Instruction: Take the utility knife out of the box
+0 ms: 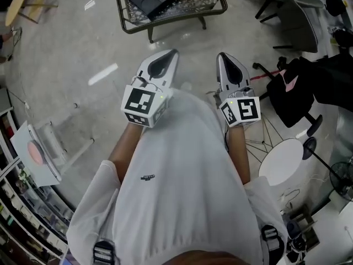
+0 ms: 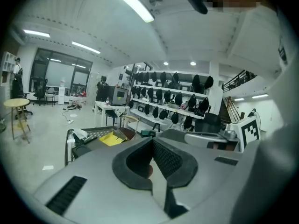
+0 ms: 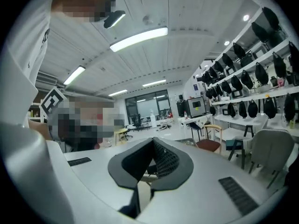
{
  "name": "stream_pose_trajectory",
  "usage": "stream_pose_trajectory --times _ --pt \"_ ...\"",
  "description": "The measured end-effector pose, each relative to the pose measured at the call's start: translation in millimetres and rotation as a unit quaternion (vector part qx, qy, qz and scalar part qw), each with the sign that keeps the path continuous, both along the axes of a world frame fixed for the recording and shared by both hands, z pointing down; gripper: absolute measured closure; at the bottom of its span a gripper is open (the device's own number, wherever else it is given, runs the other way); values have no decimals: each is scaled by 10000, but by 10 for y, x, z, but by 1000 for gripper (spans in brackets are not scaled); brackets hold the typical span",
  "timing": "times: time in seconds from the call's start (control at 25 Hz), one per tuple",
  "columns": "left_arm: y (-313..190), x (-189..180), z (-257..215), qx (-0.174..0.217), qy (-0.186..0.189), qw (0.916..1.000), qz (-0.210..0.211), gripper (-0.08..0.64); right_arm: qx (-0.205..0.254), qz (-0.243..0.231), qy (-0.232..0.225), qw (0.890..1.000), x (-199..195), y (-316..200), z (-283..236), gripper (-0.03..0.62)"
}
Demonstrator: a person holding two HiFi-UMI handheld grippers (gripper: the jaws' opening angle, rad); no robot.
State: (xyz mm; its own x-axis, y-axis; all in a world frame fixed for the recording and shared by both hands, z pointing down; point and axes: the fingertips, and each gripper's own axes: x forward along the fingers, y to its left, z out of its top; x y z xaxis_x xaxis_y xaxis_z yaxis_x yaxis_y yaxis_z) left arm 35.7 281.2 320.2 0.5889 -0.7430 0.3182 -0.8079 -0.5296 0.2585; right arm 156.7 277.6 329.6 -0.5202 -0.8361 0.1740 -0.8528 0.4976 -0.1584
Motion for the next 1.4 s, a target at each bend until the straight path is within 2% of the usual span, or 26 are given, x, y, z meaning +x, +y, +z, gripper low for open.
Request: stream_pose_trajectory --times 0.2,0.4,0.72,1.04,1.28,1.4 --pt "124 166 -67 37 21 9999 113 561 99 125 -269 9995 114 103 -70 594" --pt "175 164 -121 110 12 9999 103 561 318 -8 -156 9994 75 137 -192 594" --pt "69 164 -55 7 18 10000 96 561 227 47 -67 9997 130 16 -147 594" --pt "-703 393 129 -123 105 9997 208 563 177 291 14 9994 403 -689 -40 594" --pt "-1515 517 174 -263 261 9993 0 561 98 122 266 9995 467 -1433 -41 594" --pt "-1921 499 150 -245 275 9993 -68 561 108 23 251 9996 415 -1823 -123 594"
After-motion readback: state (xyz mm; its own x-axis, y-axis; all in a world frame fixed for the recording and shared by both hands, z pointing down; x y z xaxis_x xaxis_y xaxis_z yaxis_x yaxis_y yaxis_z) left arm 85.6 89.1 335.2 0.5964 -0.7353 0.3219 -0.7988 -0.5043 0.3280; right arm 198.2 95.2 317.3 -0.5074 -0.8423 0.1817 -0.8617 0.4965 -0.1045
